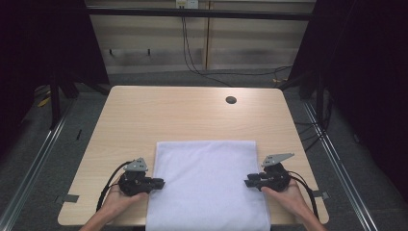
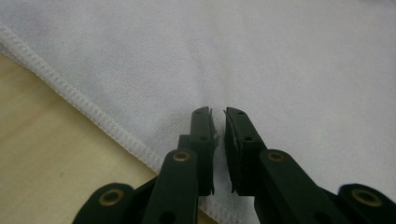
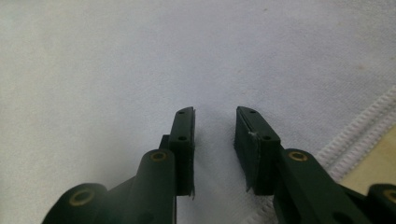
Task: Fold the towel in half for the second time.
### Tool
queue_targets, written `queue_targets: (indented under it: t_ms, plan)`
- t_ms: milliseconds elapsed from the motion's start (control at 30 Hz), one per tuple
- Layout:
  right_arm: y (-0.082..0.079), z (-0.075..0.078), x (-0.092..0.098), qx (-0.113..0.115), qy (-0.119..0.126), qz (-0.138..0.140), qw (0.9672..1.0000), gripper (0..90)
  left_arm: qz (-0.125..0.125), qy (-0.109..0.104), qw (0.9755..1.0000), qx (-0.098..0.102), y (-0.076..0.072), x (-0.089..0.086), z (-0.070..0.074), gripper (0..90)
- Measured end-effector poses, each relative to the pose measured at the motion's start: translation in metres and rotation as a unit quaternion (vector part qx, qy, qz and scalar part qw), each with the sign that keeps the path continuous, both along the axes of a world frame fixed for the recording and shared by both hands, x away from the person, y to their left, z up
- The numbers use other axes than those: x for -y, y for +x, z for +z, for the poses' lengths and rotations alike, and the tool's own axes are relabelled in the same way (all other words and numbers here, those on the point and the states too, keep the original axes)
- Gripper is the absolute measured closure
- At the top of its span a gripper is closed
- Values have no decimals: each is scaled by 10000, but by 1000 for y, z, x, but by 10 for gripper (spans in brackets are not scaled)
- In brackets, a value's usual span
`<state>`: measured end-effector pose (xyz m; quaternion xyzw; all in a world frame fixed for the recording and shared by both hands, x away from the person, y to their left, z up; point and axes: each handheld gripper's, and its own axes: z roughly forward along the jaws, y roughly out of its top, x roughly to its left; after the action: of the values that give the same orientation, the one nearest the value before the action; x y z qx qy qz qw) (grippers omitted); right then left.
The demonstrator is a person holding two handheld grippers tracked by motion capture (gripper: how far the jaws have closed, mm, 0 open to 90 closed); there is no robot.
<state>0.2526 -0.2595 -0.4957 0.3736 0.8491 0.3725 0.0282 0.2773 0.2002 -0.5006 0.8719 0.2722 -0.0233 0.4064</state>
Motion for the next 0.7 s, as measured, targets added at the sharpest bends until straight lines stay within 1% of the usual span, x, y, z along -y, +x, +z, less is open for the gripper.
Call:
queue_targets:
  t_ms: [33, 67, 100, 133, 167, 200, 233, 300, 333, 367, 400, 467, 533, 567, 600, 633, 667, 700]
  plan:
    - [-4, 0, -1, -10, -24, 40, 10000, 685, 13, 39, 10000, -17, -4, 0, 1, 816]
    - [-11, 2, -2, -71, -51, 97, 9999, 684, -32, 93, 10000, -2, -14, 1, 2, 815]
    - [-15, 2, -3, -65, -62, 122, 9999, 684, -109, 156, 9998, 14, -18, 0, 4, 814]
    - [-15, 2, -3, -65, -62, 122, 9999, 684, -109, 156, 9998, 14, -18, 0, 4, 808]
    - [-20, 3, -3, -127, -61, 195, 9997, 682, -119, 172, 9998, -10, -22, -1, 4, 801]
    - [-20, 3, -3, -127, -61, 195, 9997, 682, -151, 169, 9997, -38, -25, -1, 4, 801]
    - [-24, 3, -4, -149, -53, 258, 9995, 676, -213, 184, 9996, -70, -27, -2, 5, 793]
    - [-28, 4, -5, -229, -38, 291, 9993, 662, -221, 190, 9995, -96, -32, -4, 6, 778]
    - [-30, 4, -5, -208, -66, 338, 9992, 653, -257, 142, 9995, -138, -33, -4, 6, 763]
    - [-30, 4, -5, -208, -66, 338, 9992, 653, -323, 118, 9993, -133, -33, -5, 7, 763]
    - [-31, 5, -7, -182, -91, 393, 9990, 632, -335, 97, 9992, -175, -32, -6, 8, 736]
    - [-31, 6, -7, -207, -115, 379, 9990, 618, -252, -26, 9995, -203, -29, -7, 11, 728]
    - [-29, 9, -7, -124, 5, 350, 9993, 590, -179, -127, 9995, -209, -23, -7, 16, 687]
    - [-29, 9, -7, -124, 5, 350, 9993, 590, -115, -224, 9995, -195, -21, -8, 20, 687]
    - [-29, 11, -5, -101, 78, 303, 9995, 578, -71, -341, 9993, -160, -17, -8, 24, 676]
    - [-26, 19, -1, 69, 213, 214, 9995, 567, -45, -416, 9990, -137, -14, -9, 27, 649]
    - [-26, 19, -1, 69, 213, 214, 9995, 567, 4, -442, 9990, -109, -10, -10, 31, 649]
    - [-22, 27, 5, 183, 345, 111, 9992, 557, 75, -426, 9991, -26, -1, -11, 36, 634]
